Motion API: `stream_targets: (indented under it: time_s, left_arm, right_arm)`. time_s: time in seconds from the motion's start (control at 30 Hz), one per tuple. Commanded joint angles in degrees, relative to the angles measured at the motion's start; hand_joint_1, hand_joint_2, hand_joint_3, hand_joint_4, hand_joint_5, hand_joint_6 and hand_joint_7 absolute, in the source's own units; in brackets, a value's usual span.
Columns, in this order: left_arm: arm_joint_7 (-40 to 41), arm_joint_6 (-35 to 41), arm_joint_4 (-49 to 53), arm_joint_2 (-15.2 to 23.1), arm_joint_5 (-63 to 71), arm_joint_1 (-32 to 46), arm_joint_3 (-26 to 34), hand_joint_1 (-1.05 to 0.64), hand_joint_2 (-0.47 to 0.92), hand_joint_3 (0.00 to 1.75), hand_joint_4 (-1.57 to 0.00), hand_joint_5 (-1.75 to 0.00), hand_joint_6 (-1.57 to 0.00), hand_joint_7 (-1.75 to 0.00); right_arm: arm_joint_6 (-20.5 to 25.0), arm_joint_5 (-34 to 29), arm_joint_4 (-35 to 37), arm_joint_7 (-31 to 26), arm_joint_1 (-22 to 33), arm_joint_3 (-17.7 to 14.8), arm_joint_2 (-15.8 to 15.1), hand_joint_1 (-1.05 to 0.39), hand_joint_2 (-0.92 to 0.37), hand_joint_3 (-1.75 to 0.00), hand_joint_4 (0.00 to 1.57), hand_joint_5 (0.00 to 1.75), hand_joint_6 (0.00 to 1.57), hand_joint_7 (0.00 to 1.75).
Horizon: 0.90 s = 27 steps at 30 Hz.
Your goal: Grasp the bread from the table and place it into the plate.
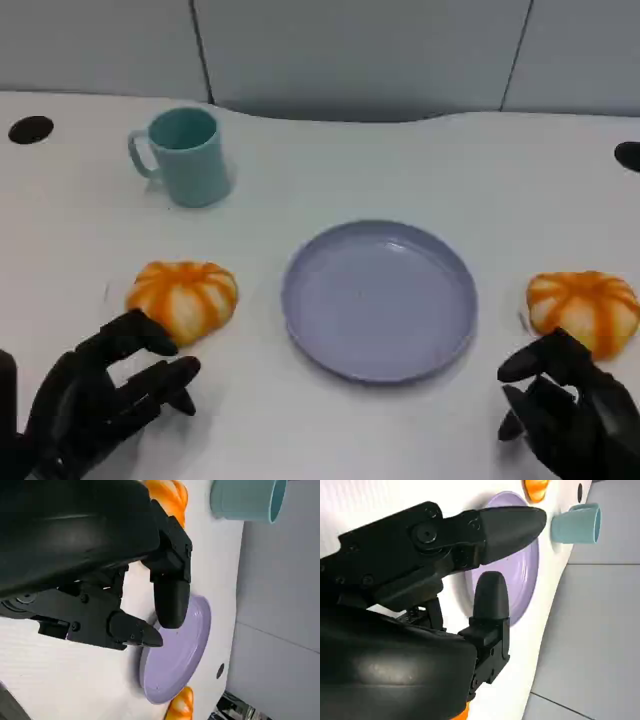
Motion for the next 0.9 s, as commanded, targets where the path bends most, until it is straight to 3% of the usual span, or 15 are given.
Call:
stream_targets:
  time_s: [0.03, 0.4, 0.57, 0.73, 0.9]
  left_arm:
    - [0.3, 0.8, -0.6, 1.1, -0.4, 0.0, 0.6, -0.18, 0.92, 0.05, -0.66, -1.75, -0.51, -1.75]
    - [0.1, 1.2, -0.6, 1.0, -0.5, 0.0, 0.7, -0.18, 0.92, 0.04, -0.65, -1.75, -0.52, -1.75]
    - [-0.8, -2.3, -1.9, 1.0, 0.3, 0.9, 0.3, -0.2, 0.92, 0.04, -0.66, -1.75, -0.51, -1.75]
    - [4.3, -22.2, -5.1, 1.3, 11.9, 1.2, -2.5, -0.18, 0.91, 0.03, -0.69, -1.75, -0.51, -1.75]
    - [16.7, -32.9, -7.3, 5.4, 33.4, -0.3, -6.4, -0.2, 0.92, 0.04, -0.76, -1.75, -0.5, -1.75]
  right_arm:
    - [-0.1, -0.8, 0.0, -0.2, -0.1, 0.0, -1.1, -0.25, -0.92, -0.32, 0.57, 1.75, 0.37, 1.75]
    - [0.5, -0.6, -0.6, 0.1, 0.0, 0.0, -1.3, -0.25, -0.92, -0.31, 0.58, 1.75, 0.37, 1.75]
    - [0.6, -1.0, -0.7, -0.6, 0.3, 0.5, -0.7, -0.27, -0.92, -0.31, 0.57, 1.75, 0.37, 1.75]
    - [2.0, -1.3, -1.8, -1.2, 0.6, 0.9, -0.3, -0.26, -0.92, -0.31, 0.57, 1.75, 0.36, 1.75]
    - [2.3, 0.0, -1.7, -0.6, 0.5, 1.0, -0.1, -0.26, -0.92, -0.31, 0.57, 1.75, 0.36, 1.75]
